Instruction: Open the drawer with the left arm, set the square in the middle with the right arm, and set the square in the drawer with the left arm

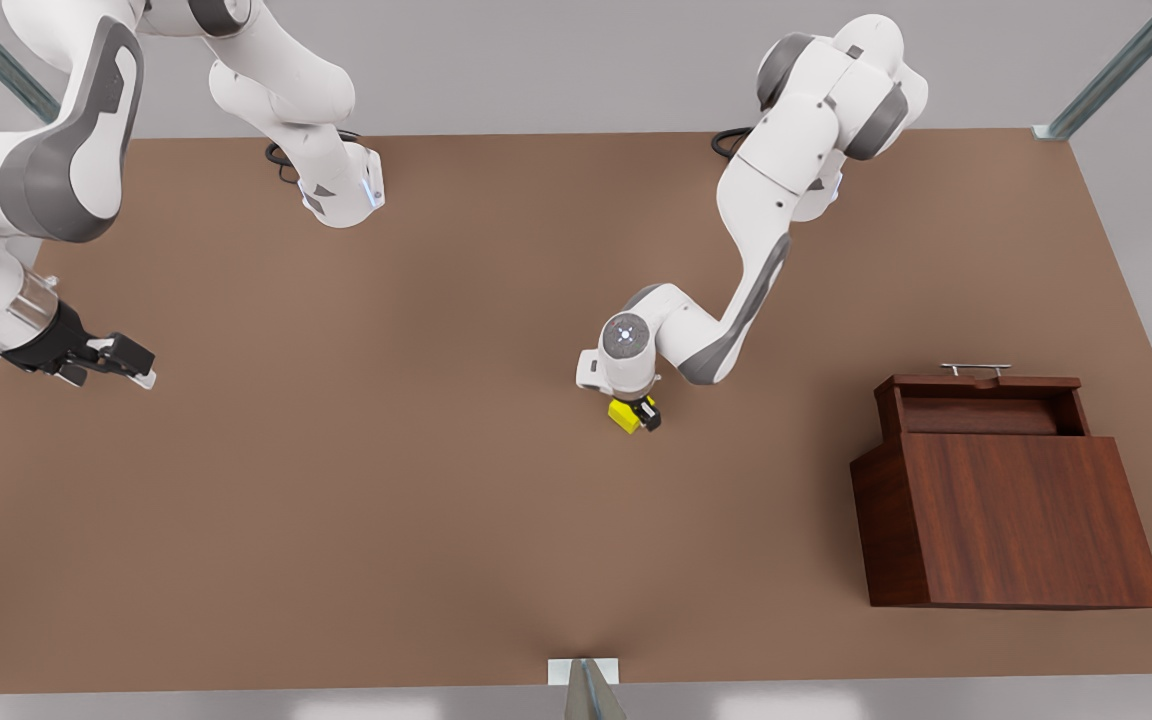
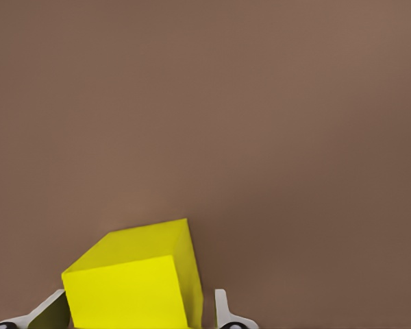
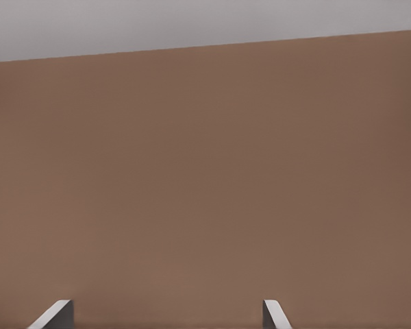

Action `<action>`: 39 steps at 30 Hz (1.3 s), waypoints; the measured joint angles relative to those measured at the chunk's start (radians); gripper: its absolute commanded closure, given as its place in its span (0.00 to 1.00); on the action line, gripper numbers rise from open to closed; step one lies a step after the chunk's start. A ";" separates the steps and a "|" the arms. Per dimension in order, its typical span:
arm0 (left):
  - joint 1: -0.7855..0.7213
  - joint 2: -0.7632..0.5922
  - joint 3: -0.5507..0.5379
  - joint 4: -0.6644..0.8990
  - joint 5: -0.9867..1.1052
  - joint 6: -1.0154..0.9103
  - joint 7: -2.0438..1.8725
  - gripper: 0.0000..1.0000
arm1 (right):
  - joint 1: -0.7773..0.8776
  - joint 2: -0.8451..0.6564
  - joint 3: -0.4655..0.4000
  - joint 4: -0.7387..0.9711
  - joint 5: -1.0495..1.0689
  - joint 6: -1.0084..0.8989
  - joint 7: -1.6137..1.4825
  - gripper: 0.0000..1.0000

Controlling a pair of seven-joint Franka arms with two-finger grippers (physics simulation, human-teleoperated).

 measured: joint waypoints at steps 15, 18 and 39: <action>-0.012 0.033 0.008 -0.010 0.061 0.068 -0.049 0.16 | -0.012 0.001 -0.006 0.016 0.008 0.017 -0.008 0.00; -0.012 0.031 0.008 -0.010 0.063 0.071 -0.058 0.19 | -0.010 0.001 -0.006 0.017 0.009 0.023 -0.009 0.00; -0.010 -0.049 0.007 0.027 0.069 0.032 -0.107 0.31 | -0.003 0.019 -0.006 0.030 0.012 0.042 -0.013 0.00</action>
